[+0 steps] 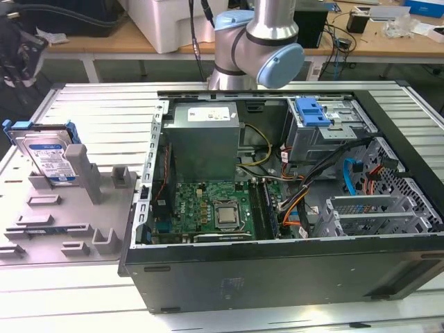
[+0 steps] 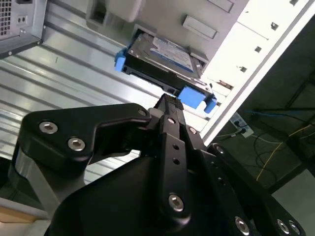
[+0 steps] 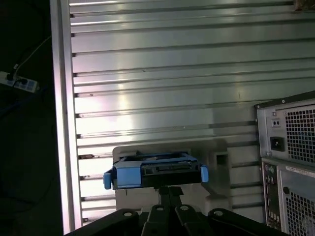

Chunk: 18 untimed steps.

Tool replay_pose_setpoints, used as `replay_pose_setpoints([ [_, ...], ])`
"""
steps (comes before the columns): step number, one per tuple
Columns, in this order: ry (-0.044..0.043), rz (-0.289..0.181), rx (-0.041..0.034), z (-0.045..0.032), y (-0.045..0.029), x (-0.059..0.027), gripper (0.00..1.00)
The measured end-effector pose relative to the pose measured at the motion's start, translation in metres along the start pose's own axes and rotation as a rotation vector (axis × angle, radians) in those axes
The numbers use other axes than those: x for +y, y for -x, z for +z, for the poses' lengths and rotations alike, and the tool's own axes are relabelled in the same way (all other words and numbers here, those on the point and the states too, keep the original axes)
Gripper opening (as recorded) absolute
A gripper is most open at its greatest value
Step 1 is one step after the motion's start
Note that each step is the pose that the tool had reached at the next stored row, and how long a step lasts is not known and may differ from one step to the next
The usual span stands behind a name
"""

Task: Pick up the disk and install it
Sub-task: 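Reach for the disk, then pick up the disk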

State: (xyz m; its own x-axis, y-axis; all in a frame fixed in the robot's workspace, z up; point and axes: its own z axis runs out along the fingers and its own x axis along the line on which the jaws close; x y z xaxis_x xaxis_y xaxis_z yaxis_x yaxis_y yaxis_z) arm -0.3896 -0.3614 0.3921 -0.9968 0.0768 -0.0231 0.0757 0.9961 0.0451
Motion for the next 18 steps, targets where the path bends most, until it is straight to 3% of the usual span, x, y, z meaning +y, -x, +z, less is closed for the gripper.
replay_pose_setpoints([
  [1,0.0000,0.000,0.0001,-0.0001,-0.0132,0.0013,0.11],
  [2,0.0000,0.000,0.0000,0.0000,-0.0152,0.0015,0.11],
  [18,0.0000,0.000,0.0001,-0.0001,-0.0162,0.0014,0.11],
])
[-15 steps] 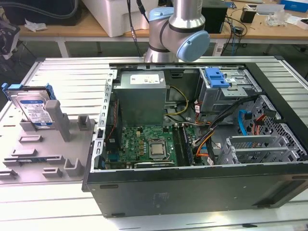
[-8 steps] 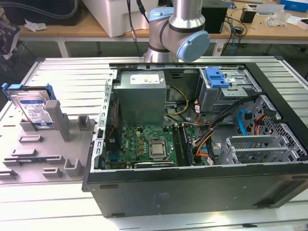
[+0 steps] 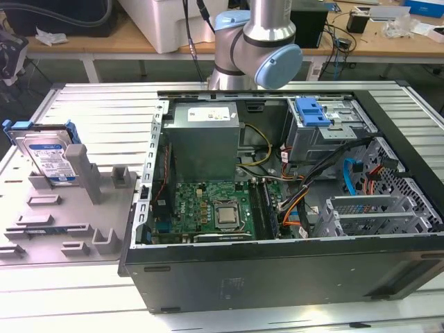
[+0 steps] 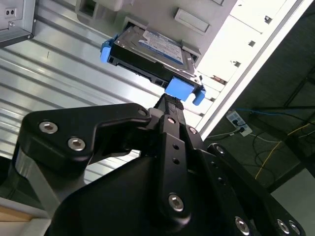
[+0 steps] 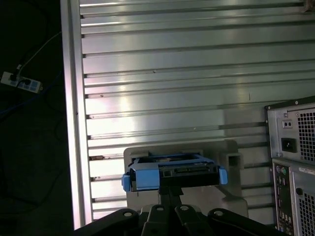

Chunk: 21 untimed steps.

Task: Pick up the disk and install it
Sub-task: 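Pick up the disk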

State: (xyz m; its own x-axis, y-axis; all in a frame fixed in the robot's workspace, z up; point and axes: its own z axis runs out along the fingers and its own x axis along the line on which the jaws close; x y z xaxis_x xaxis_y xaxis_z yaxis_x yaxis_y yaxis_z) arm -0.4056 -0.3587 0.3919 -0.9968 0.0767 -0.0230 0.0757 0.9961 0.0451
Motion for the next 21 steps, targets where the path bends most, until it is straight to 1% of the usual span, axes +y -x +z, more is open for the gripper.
replay_pose_setpoints([
  [6,0.0000,0.000,0.0000,0.0000,-0.0002,0.0000,0.11],
  [7,-0.0001,0.000,0.0004,0.0002,0.0001,0.0001,0.11],
  [8,-0.0001,0.000,0.0023,0.0006,0.0013,0.0001,0.11],
  [10,-0.0017,0.001,0.0218,0.0018,0.0065,0.0004,0.11],
  [11,-0.0027,0.001,0.0338,0.0021,0.0075,0.0005,0.11],
  [12,-0.0039,0.002,0.0503,0.0024,0.0081,0.0007,0.11],
  [13,-0.0054,0.002,0.0697,0.0027,0.0088,0.0015,0.11],
  [14,-0.0060,0.000,0.0772,0.0030,0.0089,0.0022,0.11],
  [15,-0.0065,-0.009,0.0819,0.0034,0.0089,0.0033,0.11],
  [16,-0.0069,-0.033,0.0841,0.0038,0.0089,0.0040,0.11],
  [18,-0.0081,-0.099,0.0868,0.0041,0.0088,0.0043,0.11],
  [20,-0.0088,-0.135,0.0883,0.0043,0.0088,0.0044,0.11],
  [21,-0.0095,-0.169,0.0896,0.0045,0.0088,0.0045,0.11],
])
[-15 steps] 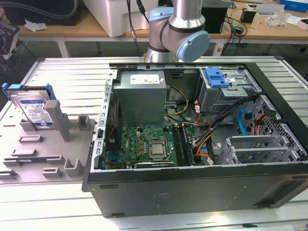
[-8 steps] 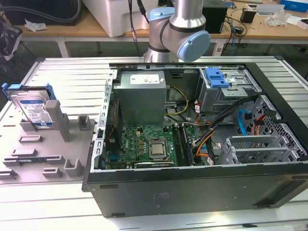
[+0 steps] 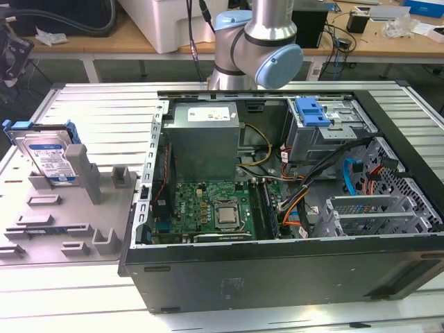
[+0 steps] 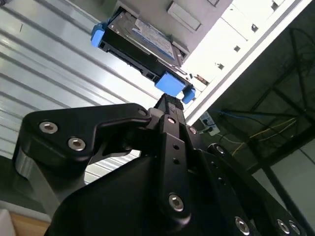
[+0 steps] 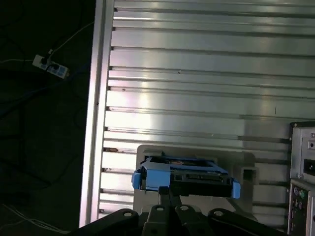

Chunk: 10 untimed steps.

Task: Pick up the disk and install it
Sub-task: 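Pick up the disk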

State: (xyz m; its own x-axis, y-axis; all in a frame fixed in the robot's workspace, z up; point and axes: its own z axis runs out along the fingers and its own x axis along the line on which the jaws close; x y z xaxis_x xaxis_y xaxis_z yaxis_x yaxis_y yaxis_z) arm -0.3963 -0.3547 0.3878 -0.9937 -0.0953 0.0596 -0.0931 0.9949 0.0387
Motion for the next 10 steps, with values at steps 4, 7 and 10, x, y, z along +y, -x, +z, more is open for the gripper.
replay_pose_setpoints([
  [4,-0.0077,-0.129,0.0050,0.0009,0.0001,0.0007,0.17],
  [7,-0.0113,-0.190,0.0074,0.0013,0.0002,0.0012,0.36],
  [10,-0.0152,-0.254,0.0100,0.0016,0.0002,0.0016,0.42],
])
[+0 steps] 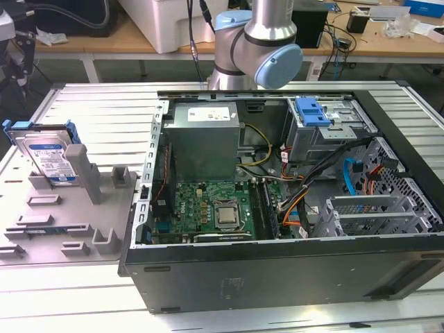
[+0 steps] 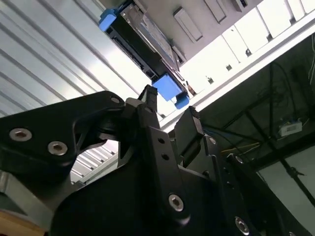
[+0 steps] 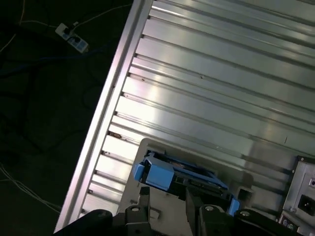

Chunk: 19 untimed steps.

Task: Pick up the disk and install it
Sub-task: 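Pick up the disk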

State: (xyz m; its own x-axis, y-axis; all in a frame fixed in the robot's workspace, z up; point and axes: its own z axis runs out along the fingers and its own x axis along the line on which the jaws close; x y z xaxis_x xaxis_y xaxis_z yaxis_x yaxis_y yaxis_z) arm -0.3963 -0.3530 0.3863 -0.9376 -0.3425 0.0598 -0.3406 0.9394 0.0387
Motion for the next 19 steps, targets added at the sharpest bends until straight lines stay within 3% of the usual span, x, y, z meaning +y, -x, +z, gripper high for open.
replay_pose_setpoints([
  [5,-0.0012,-0.012,0.0005,0.0001,0.0002,0.0005,0.42],
  [12,-0.0095,-0.151,0.0059,0.0001,0.0002,0.0005,0.42],
  [19,-0.0214,-0.350,0.0135,0.0003,0.0002,0.0005,0.42],
])
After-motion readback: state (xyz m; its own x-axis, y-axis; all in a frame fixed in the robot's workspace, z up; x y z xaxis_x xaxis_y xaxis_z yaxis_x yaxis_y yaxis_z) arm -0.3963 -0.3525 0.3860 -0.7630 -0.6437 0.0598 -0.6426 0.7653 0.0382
